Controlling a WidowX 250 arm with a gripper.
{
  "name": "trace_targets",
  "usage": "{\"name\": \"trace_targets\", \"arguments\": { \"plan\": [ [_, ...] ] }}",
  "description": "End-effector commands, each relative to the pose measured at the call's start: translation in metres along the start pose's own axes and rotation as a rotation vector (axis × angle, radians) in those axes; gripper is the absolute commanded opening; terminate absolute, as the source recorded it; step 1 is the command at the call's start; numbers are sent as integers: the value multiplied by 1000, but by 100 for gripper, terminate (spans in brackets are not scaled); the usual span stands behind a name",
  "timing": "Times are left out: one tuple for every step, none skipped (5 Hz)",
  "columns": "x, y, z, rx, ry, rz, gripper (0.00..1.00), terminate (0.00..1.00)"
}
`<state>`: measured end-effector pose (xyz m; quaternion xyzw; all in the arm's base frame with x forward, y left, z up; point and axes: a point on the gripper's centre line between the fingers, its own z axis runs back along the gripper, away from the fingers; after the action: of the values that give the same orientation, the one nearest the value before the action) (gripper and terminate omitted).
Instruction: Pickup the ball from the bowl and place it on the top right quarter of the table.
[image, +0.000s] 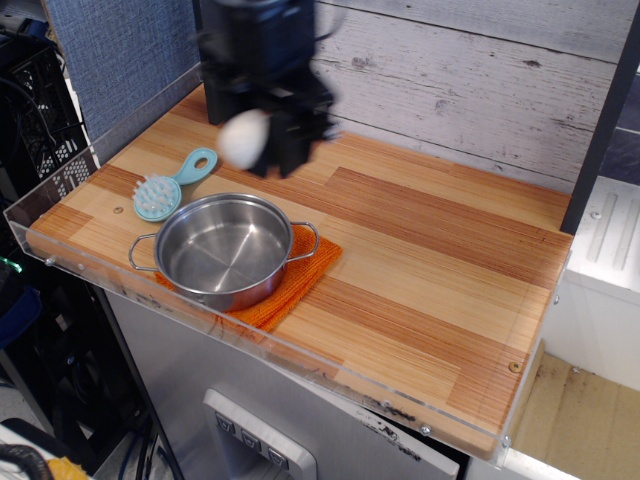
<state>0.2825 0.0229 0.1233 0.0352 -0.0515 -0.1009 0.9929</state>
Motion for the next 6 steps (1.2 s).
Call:
{"name": "trace_targets", "arguments": {
  "plan": [
    [69, -54, 1, 104, -11, 225, 0, 0],
    [96, -66, -11, 70, -25, 286, 0, 0],
    [111, -70, -28, 19, -48, 233, 0, 0],
    [114, -71, -50, -44, -49, 148, 0, 0],
    [109, -70, -69, -57, -31, 103, 0, 0],
    [104, -66, -82, -52, -2, 118, 0, 0]
  ]
}}
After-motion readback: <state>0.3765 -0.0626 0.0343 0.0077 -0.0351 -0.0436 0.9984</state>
